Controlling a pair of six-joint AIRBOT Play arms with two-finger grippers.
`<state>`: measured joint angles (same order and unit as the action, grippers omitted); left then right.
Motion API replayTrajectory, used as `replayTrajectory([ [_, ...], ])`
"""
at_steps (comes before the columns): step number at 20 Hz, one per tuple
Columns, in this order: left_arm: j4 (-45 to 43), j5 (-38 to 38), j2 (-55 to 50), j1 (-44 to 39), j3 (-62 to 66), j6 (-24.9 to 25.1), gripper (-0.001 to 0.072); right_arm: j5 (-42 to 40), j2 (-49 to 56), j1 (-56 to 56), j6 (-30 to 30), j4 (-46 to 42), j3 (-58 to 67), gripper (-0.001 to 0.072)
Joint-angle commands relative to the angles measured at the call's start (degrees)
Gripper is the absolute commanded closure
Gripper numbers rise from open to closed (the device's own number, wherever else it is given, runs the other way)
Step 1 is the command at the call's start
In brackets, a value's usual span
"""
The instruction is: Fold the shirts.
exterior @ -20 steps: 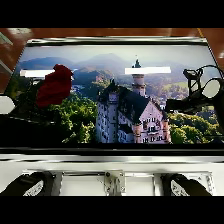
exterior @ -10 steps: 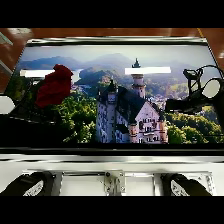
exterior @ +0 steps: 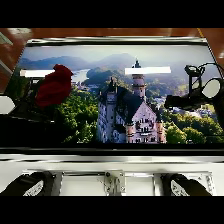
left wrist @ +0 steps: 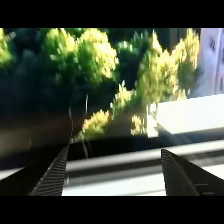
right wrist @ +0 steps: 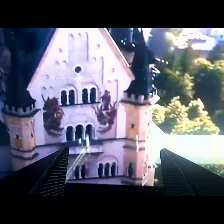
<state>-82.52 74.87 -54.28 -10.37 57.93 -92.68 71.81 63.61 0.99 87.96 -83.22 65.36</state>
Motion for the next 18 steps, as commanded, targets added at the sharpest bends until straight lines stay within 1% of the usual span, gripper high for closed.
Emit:
replayTrajectory([
  [1,0.0,-8.2,0.0,0.0,0.0,0.0,0.0008,-2.4,0.0,0.0,0.0,0.7,0.0,0.0019],
  [4,3.9,-13.0,0.0,0.0,0.0,0.0,0.0008,-2.7,0.0,0.0,0.0,0.7,0.0,0.0019],
  [7,10.4,-21.6,0.0,0.0,0.0,0.0,0.0007,-3.1,0.0,0.0,0.0,0.7,0.0,0.0019],
  [8,11.3,-22.1,0.0,0.0,0.0,0.0,0.0009,-3.1,0.0,0.0,0.0,0.7,0.0,0.0019],
  [10,8.4,-26.3,-0.9,0.3,0.0,-0.3,0.0028,-3.3,0.0,0.0,0.0,0.7,0.0,0.0019],
  [11,5.7,-28.7,-2.4,1.4,0.6,-2.3,0.0026,-3.7,0.0,0.0,0.0,0.7,0.0,0.0019],
  [12,3.5,-29.4,-4.7,3.3,2.1,-3.2,0.0023,-4.1,0.0,0.0,0.0,0.8,0.0,0.0019],
  [14,2.0,-26.9,-12.3,8.8,8.2,-1.9,0.0006,-4.7,0.0,-0.1,0.7,1.0,0.0,0.0019],
  [16,1.9,-21.7,-22.4,14.6,17.0,0.2,0.0006,-5.0,0.0,-0.1,1.6,1.9,0.0,0.0019],
  [18,2.0,-16.0,-33.6,19.3,26.5,0.3,0.0004,-5.0,0.0,-0.1,1.6,3.2,0.0,0.0019],
])
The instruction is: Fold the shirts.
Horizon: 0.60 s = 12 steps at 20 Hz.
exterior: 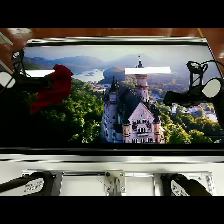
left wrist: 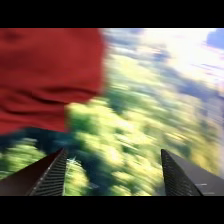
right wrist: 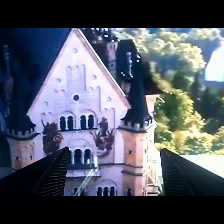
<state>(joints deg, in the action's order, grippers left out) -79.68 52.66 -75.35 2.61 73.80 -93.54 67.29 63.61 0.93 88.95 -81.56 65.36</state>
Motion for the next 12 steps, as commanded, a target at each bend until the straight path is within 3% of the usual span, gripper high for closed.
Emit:
replayTrajectory([
  [1,-0.6,9.5,-18.1,8.0,15.4,1.1,0.0004,-0.4,0.0,0.0,0.6,1.9,0.0,0.002],
  [4,0.2,15.2,-30.8,10.0,26.0,0.8,0.0002,-0.4,0.0,0.0,0.7,2.1,0.0,0.002],
  [11,0.2,10.6,-40.7,9.7,31.0,-1.9,0.0022,-0.4,0.0,0.0,1.9,2.0,0.0,0.0023],
  [12,0.2,10.6,-41.1,9.8,31.0,-3.1,0.0209,-0.5,0.0,0.0,2.1,2.0,0.0,0.0023],
])
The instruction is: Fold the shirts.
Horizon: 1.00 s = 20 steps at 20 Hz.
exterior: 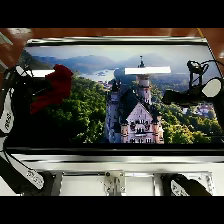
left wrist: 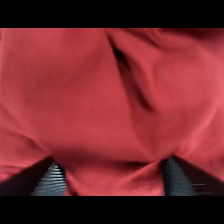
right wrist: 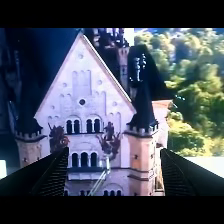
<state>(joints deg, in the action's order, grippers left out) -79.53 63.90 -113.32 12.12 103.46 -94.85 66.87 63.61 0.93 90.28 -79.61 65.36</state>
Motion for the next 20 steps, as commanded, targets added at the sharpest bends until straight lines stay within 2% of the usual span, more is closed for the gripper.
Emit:
replayTrajectory([
  [1,0.5,-0.3,-3.1,0.3,1.4,-2.1,0.0503,0.0,0.0,0.0,0.8,0.1,0.0,0.0023],
  [2,2.1,-0.2,-2.6,0.3,1.4,-1.0,0.0645,0.0,0.0,0.0,0.8,0.1,0.0,0.0023],
  [3,4.6,-0.3,-1.4,0.2,1.4,1.5,0.0666,-0.1,0.0,0.0,0.8,0.0,0.0,0.0023],
  [7,5.6,-0.8,10.8,-3.3,1.4,7.0,0.0666,-2.5,0.0,0.0,-1.6,-0.4,0.2,0.0023],
  [10,5.6,-1.1,26.6,-9.0,1.4,11.3,0.0667,-0.2,-0.6,0.0,-1.8,-0.2,3.8,0.0023],
  [15,5.7,0.1,48.6,-20.5,1.4,9.6,0.0667,2.0,-8.9,0.0,-3.2,-0.2,12.5,0.0023],
  [18,5.7,4.2,52.9,-29.2,1.3,5.5,0.0667,5.9,-14.3,0.0,-3.2,-0.4,14.0,0.0023],
  [20,5.7,4.4,52.5,-36.5,0.7,3.2,0.0667,12.5,-16.2,0.0,-3.2,-1.7,14.0,0.0023],
])
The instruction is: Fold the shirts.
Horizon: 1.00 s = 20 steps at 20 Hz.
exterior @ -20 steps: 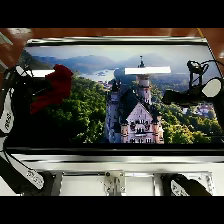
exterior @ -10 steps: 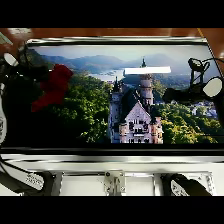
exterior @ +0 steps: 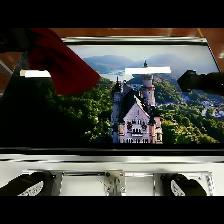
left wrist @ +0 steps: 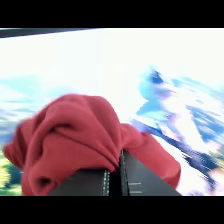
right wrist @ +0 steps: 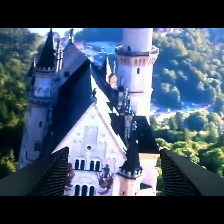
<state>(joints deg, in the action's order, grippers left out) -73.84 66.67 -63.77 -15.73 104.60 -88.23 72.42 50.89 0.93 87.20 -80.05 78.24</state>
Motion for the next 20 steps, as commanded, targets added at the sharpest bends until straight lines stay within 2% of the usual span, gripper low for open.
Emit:
replayTrajectory([
  [1,0.0,0.5,2.3,-12.3,-1.6,-4.2,0.0667,11.7,-3.8,0.0,-0.3,-2.0,1.1,0.0023],
  [4,0.0,-5.4,-2.1,-23.0,-8.3,-7.3,0.0667,19.1,-3.7,0.0,-1.4,-6.2,0.5,0.0023],
  [7,0.0,-10.1,-9.8,-30.8,-15.5,-8.5,0.0666,20.0,-3.7,0.0,-1.9,-8.1,-1.5,0.0023],
  [8,0.0,-10.6,-13.5,-32.7,-17.1,-10.3,0.0666,20.0,-3.7,0.0,-1.9,-8.0,-2.5,0.0023],
  [10,1.4,-10.6,-21.2,-35.2,-18.4,-10.7,0.0658,19.6,-3.7,0.0,-1.9,-7.1,-5.4,0.0023],
  [11,3.7,-11.4,-24.8,-35.6,-18.2,-10.6,0.0498,18.9,-3.7,0.0,-1.8,-6.9,-7.2,0.0023],
  [12,5.7,-12.0,-27.3,-35.2,-17.8,-10.7,0.0198,17.6,-3.7,0.0,-1.6,-6.8,-9.5,0.0023],
  [13,7.2,-11.7,-29.1,-33.9,-16.9,-10.7,0.0002,15.1,-3.7,0.0,-1.4,-6.3,-11.9,0.0023],
  [16,7.9,-3.4,-28.7,-25.1,-12.9,-8.9,0.0006,8.7,-2.8,0.0,-1.3,-5.8,-16.2,0.0023],
  [18,7.8,4.5,-26.1,-15.6,-11.1,-4.9,0.0006,8.1,-0.7,2.3,-2.6,-3.5,-16.2,0.0023],
  [20,7.9,12.6,-23.4,-6.1,-11.3,-3.4,0.0006,8.2,1.9,7.3,-5.1,1.7,-16.2,0.0024],
])
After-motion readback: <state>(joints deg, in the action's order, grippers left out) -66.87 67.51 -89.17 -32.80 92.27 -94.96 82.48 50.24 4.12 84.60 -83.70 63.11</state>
